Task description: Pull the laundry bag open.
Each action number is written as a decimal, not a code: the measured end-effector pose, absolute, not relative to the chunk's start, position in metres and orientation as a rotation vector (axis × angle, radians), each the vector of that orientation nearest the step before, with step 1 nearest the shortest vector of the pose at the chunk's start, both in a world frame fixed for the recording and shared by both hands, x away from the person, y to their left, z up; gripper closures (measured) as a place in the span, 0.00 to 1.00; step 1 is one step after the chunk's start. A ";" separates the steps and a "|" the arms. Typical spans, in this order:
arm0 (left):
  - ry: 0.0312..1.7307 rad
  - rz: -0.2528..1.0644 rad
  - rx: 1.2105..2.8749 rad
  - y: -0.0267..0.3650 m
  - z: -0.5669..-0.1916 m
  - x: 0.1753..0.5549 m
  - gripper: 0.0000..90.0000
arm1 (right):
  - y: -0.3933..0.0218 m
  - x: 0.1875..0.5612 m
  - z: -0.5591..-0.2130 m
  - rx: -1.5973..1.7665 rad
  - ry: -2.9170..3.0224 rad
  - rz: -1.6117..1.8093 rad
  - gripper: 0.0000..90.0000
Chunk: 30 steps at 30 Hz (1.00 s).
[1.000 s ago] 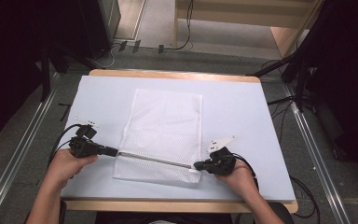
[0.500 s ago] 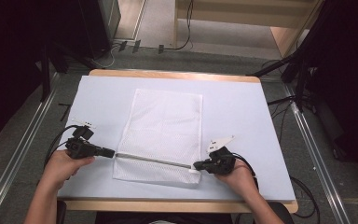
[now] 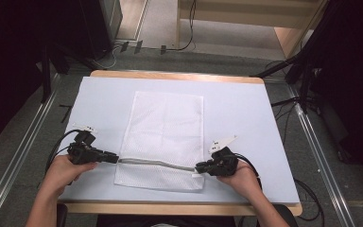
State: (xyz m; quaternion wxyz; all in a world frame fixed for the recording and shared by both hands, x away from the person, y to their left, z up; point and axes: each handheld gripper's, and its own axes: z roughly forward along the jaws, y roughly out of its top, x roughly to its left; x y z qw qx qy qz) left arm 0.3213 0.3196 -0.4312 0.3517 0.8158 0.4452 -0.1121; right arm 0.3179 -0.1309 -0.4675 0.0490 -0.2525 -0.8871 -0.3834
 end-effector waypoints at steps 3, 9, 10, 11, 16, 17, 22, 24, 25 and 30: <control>1.127 -0.238 2.113 0.318 -0.430 0.322 0.67 | -0.133 0.319 -0.463 -0.777 -2.704 -1.203 0.83; 1.157 -0.172 2.049 0.324 -0.430 0.327 0.54 | -0.143 0.323 -0.458 -0.853 -2.688 -1.278 0.70; 1.168 -0.157 2.034 0.325 -0.430 0.328 0.52 | -0.145 0.324 -0.457 -0.864 -2.686 -1.290 0.68; 1.177 -0.147 2.022 0.326 -0.430 0.329 0.52 | -0.147 0.324 -0.457 -0.877 -2.686 -1.301 0.67; 1.205 -0.075 1.998 0.331 -0.429 0.330 0.48 | -0.161 0.330 -0.454 -0.955 -2.697 -1.339 0.58; 1.217 -0.057 1.990 0.332 -0.428 0.330 0.48 | -0.165 0.331 -0.454 -0.973 -2.698 -1.343 0.57; 1.256 0.010 1.985 0.338 -0.429 0.333 0.43 | -0.178 0.333 -0.454 -1.031 -2.708 -1.363 0.53; 1.269 0.024 1.987 0.339 -0.430 0.335 0.42 | -0.183 0.335 -0.455 -1.059 -2.711 -1.363 0.52; 1.275 0.033 1.988 0.340 -0.430 0.336 0.42 | -0.186 0.336 -0.456 -1.070 -2.715 -1.361 0.51; 1.292 0.050 1.989 0.341 -0.432 0.340 0.41 | -0.196 0.341 -0.459 -1.157 -2.711 -1.341 0.48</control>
